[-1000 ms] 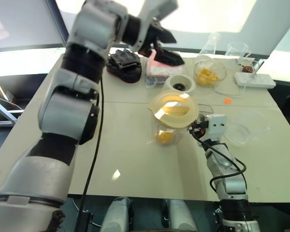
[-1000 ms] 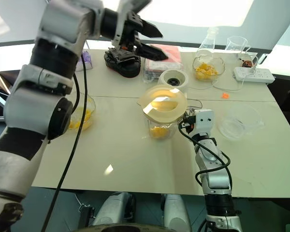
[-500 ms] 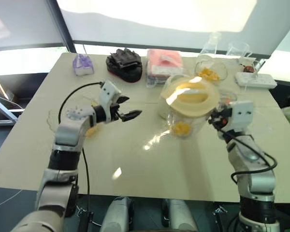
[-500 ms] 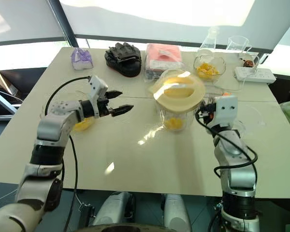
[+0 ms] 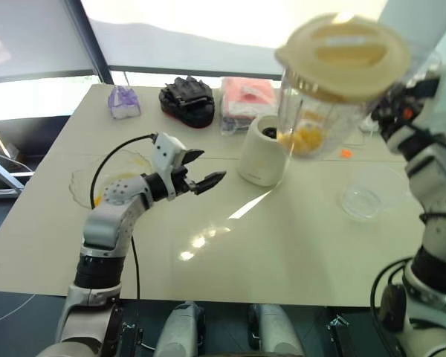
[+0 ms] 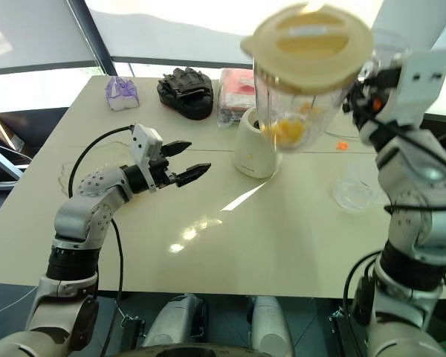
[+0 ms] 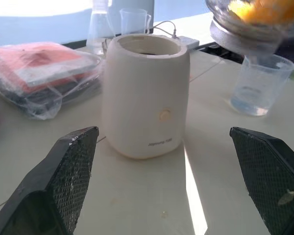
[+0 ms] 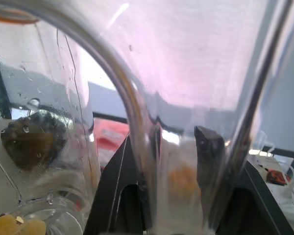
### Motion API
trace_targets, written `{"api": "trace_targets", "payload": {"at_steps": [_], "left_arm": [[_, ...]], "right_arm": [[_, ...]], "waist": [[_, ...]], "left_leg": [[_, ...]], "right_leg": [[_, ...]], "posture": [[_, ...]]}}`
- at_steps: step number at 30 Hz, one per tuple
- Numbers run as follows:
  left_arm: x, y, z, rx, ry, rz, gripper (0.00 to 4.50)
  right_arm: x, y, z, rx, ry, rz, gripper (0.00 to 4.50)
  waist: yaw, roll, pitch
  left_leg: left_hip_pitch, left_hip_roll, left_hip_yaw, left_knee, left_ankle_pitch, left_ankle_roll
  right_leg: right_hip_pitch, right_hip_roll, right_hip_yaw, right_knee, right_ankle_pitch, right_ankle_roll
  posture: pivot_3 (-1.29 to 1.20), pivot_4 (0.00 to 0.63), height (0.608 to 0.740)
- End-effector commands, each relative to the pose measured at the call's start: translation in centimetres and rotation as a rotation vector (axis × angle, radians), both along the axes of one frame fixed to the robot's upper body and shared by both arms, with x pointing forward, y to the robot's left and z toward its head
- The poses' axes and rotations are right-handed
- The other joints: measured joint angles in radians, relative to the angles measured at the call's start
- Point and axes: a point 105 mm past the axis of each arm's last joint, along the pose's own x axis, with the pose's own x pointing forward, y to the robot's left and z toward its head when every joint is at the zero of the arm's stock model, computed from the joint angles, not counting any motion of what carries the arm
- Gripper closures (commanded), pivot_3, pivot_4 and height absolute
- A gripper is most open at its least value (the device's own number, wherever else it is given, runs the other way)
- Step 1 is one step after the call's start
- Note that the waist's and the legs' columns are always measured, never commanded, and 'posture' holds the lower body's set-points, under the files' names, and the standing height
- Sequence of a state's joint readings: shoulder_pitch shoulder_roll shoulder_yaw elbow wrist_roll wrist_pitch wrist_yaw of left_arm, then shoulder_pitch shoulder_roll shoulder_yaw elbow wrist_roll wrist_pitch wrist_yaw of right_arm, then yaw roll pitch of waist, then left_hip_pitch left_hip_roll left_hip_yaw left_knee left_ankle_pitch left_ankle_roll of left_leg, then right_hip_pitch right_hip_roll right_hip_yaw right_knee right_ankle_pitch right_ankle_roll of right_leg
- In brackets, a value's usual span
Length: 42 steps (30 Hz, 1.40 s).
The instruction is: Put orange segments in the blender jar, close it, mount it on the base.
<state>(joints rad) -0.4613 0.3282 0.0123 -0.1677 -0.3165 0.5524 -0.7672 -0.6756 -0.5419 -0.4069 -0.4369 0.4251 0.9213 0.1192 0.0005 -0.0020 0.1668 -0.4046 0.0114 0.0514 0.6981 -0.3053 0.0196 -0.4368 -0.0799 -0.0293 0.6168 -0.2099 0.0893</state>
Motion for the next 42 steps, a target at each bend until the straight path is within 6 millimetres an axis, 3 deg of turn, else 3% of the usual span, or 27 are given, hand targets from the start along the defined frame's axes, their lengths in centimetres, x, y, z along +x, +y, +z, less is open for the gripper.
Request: {"api": "trace_targets", "payload": {"at_steps": [1, 6, 17, 25, 33, 42], "left_arm": [[-0.6, -0.4, 0.8, -0.013, -0.048, -0.018, 0.02], [-0.7, -0.5, 0.4, -0.006, -0.046, -0.008, 0.02], [-0.7, -0.1, 0.1, -0.019, -0.047, 0.053, 0.02], [-0.9, 0.5, -0.2, -0.018, -0.032, 0.074, 0.02], [-0.9, 0.5, -0.2, -0.026, -0.033, 0.089, 0.02], [-0.8, -0.2, 0.2, -0.034, -0.038, 0.084, 0.02]], "right_arm": [[1.2, -0.8, 1.4, 0.014, -0.043, -0.027, 3.57], [5.3, -0.7, 1.0, 0.047, -0.01, -0.036, 3.57], [9.6, 1.2, -0.2, 0.071, 0.016, 0.04, 3.57], [10.4, 2.0, -1.4, 0.104, 0.073, 0.031, 3.57], [9.8, 3.7, -3.2, 0.054, 0.122, 0.041, 3.57], [9.1, 3.1, -4.0, 0.003, 0.148, -0.004, 3.57]], "waist": [[0.0, 0.0, 0.0], [-0.001, 0.0, 0.0], [-0.016, 0.001, 0.0], [-0.015, 0.001, 0.0], [-0.015, 0.001, 0.0], [-0.015, 0.001, 0.0]], "left_leg": [[0.0, 0.0, 0.0, 0.0, 0.0, 0.0], [-0.001, -0.001, 0.001, 0.0, 0.0, 0.0], [-0.003, 0.0, 0.001, -0.003, 0.0, 0.0], [-0.002, 0.0, 0.001, -0.004, 0.0, -0.001], [-0.002, 0.0, 0.001, -0.004, 0.0, -0.001], [-0.001, 0.0, 0.001, -0.004, 0.0, -0.001]], "right_leg": [[0.0, 0.0, 0.0, 0.0, 0.0, 0.0], [0.0, -0.001, 0.0, -0.002, 0.002, 0.003], [-0.003, -0.001, 0.0, -0.002, 0.002, 0.004], [-0.003, -0.001, 0.0, -0.001, 0.002, 0.004], [-0.003, -0.001, 0.0, -0.001, 0.002, 0.004], [-0.003, -0.001, 0.0, 0.0, 0.002, 0.004]], "posture": [[0.0, 0.15, 0.74], [0.0, 0.15, 0.74], [0.0, 0.15, 0.74], [0.0, 0.15, 0.74], [0.0, 0.15, 0.74], [0.0, 0.15, 0.74]]}}
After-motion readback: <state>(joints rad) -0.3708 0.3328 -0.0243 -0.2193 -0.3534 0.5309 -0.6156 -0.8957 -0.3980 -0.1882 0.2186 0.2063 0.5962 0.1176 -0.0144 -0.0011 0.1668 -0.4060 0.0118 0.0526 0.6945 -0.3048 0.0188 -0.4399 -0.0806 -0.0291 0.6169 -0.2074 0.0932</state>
